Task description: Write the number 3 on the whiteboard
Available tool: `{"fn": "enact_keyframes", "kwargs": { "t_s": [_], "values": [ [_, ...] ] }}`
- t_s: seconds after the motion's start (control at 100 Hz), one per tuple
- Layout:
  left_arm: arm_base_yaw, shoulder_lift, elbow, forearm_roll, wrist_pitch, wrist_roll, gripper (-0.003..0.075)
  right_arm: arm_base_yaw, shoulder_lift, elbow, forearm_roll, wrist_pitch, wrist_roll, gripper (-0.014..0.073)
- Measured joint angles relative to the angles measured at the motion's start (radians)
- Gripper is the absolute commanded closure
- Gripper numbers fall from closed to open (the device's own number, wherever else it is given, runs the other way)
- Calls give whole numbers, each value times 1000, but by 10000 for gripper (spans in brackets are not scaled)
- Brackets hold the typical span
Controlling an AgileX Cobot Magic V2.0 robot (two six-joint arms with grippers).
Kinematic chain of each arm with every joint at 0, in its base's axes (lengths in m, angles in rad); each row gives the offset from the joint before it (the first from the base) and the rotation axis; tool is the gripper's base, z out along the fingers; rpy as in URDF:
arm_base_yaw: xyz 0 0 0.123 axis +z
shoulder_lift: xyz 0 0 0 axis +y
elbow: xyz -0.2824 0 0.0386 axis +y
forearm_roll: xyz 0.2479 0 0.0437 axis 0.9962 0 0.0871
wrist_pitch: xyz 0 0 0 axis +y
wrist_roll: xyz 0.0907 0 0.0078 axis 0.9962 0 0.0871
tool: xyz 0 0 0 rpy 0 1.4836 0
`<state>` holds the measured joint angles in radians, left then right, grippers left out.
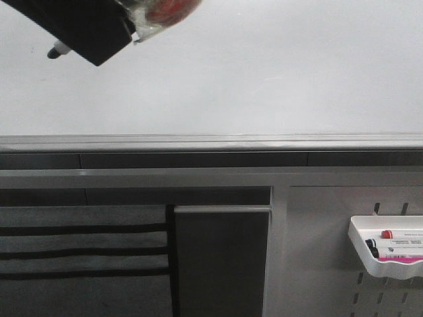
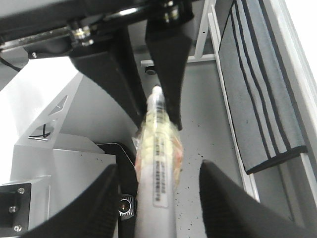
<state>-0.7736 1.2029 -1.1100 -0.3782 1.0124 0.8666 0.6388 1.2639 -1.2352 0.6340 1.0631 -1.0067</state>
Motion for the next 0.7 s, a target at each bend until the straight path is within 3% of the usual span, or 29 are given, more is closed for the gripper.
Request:
{"fn": "enact_keyframes", "kwargs": {
  "t_s": [0.19,0.53,0.6,0.7],
  "values": [
    [0,0,0,0,-2,2,741,0,0,0,13,0,-4,482],
    [0,0,0,0,-2,4,737,0,0,0,13,0,-4,587],
    [0,0,0,0,-2,4,691,0,0,0,13,0,-4,587],
    [0,0,0,0,-2,4,552,0,0,0,13,0,-4,587]
  ]
}}
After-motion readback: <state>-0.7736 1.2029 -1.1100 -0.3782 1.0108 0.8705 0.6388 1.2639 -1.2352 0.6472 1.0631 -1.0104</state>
